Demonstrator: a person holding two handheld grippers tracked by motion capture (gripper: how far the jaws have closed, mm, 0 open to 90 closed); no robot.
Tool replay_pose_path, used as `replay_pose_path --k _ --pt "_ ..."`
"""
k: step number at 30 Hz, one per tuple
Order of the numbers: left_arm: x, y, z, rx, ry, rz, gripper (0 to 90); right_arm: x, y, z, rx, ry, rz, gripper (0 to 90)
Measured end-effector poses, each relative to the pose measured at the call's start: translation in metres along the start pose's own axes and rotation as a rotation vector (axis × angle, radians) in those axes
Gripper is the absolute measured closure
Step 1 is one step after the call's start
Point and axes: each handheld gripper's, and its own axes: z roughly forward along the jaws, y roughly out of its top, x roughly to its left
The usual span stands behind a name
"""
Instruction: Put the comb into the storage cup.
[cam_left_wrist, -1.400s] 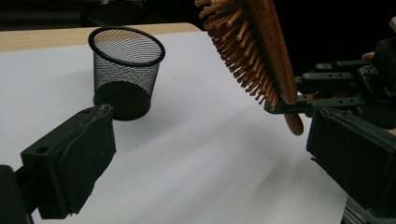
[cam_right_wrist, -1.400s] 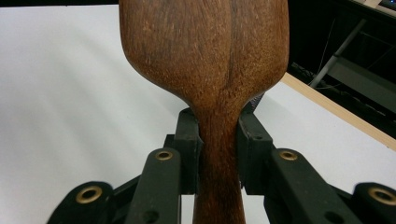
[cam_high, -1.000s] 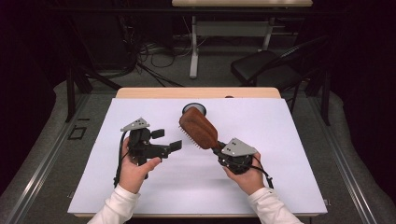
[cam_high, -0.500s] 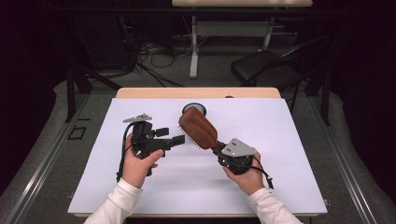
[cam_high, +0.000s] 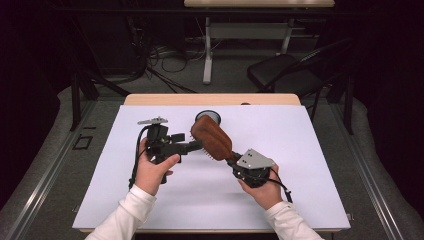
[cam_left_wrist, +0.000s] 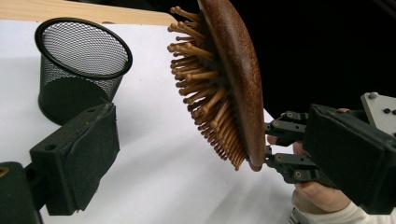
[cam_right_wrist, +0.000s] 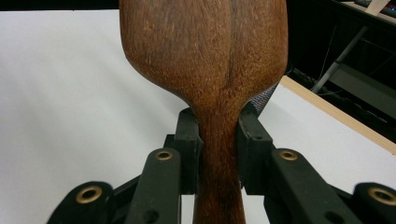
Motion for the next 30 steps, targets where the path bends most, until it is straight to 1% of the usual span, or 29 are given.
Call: replay_pose_path --k 6,12,16,21,26,28,30 --pt "-0.002 0.003 0.009 0.013 0.001 0.003 3.9 0.002 0.001 0.0 -0.006 0.007 -0.003 72.9" --pt "-0.005 0.005 0.017 0.013 -0.022 0.0 3.9 0.004 0.001 0.0 -0.009 0.011 -0.009 72.9" --pt "-0.005 0.006 0.021 0.016 -0.026 -0.002 3.9 0.006 0.001 0.0 -0.009 0.014 -0.011 72.9" --pt "-0.006 0.008 0.025 0.017 -0.043 -0.013 4.1 0.007 0.001 0.0 -0.014 0.015 -0.015 72.9" --pt "-0.005 0.008 0.026 0.007 -0.039 -0.011 5.1 0.007 0.001 0.0 -0.016 0.015 -0.017 72.9" --pt "-0.006 0.008 0.026 -0.003 -0.042 -0.016 6.5 0.007 0.001 0.0 -0.017 0.015 -0.017 72.9" --pt "-0.005 0.009 0.027 -0.001 -0.049 -0.015 6.9 0.008 0.001 0.0 -0.017 0.015 -0.02 72.9"
